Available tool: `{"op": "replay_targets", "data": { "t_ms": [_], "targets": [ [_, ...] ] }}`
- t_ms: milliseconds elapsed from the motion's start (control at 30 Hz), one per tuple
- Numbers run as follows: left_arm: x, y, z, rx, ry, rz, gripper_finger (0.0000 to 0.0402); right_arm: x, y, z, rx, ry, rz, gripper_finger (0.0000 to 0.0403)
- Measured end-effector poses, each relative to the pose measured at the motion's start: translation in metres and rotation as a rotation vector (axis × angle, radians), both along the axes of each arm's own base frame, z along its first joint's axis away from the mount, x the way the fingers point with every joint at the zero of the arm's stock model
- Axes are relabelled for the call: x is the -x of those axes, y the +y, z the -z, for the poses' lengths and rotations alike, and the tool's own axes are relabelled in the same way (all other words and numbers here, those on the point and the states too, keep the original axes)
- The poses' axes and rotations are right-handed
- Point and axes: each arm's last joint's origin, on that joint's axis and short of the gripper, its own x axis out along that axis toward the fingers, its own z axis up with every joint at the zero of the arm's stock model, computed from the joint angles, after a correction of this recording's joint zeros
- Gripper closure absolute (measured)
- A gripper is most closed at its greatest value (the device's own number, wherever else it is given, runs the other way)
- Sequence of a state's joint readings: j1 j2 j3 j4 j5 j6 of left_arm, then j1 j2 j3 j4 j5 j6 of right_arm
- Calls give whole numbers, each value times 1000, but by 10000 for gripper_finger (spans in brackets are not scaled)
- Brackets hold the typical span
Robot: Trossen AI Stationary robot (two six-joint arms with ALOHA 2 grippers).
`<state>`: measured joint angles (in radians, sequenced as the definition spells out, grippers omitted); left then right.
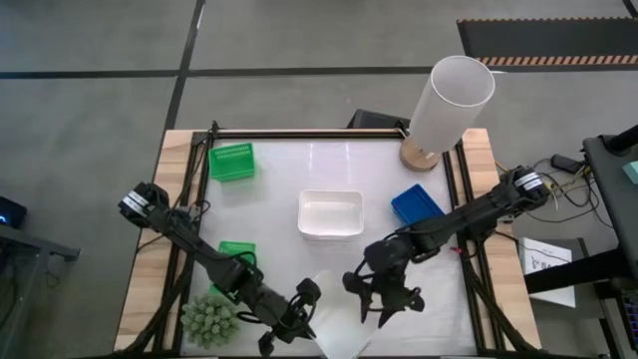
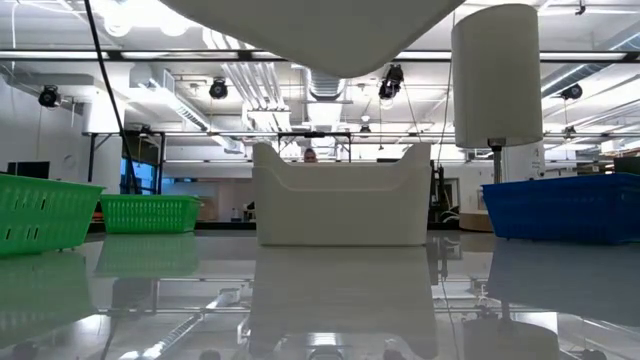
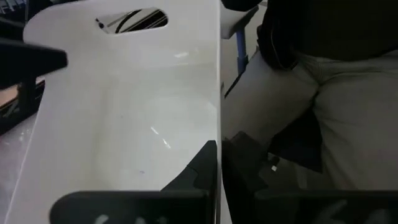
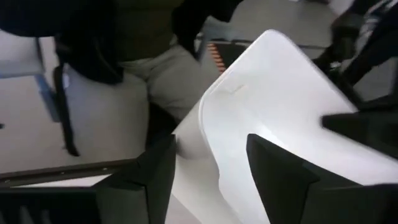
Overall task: Stack baskets by color
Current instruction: Stack the bottom white bin on the top white bins
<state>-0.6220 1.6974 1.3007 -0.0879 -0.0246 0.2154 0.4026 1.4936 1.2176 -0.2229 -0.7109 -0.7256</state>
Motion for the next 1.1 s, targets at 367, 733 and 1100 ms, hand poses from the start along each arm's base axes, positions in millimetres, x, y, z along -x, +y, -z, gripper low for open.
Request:
{"op": "replay_targets", "data": {
  "t_ms": [367,733,1100],
  "targets": [
    [1,0,1,32,33,-22,401,-14,8,-2,18,54,-112,359],
    [-2,7,-3,70,48,-76,399,-11,7,-3,56,54,-147,390],
    [2,22,-11,10,47,-190,263,-11,4,-1,85,74,-112,393]
  ]
}}
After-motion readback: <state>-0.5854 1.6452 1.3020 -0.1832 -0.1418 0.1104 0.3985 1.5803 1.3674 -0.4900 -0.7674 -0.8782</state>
